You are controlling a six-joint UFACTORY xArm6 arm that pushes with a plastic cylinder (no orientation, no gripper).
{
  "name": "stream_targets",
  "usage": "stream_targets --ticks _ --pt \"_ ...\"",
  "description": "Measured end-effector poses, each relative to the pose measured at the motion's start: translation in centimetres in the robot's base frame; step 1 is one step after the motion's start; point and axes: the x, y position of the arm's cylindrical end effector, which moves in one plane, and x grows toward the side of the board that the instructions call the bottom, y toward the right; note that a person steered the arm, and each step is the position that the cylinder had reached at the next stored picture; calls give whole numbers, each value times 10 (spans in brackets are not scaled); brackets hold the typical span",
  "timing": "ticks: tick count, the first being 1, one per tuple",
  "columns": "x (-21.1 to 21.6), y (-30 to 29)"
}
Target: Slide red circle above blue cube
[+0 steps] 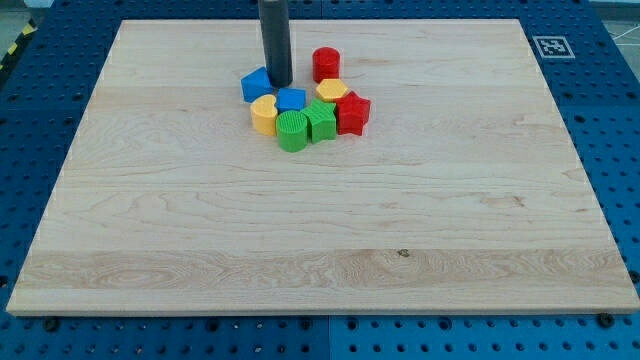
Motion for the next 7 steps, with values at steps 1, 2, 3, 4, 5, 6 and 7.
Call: stream_targets --ticks 1,2,3,4,5,6,7 --pt "-51 4" --pt "-89 7" --pt "-96 42" --pt "-92 84" --pt "-89 90" --pt "-89 90" --pt "-77 85"
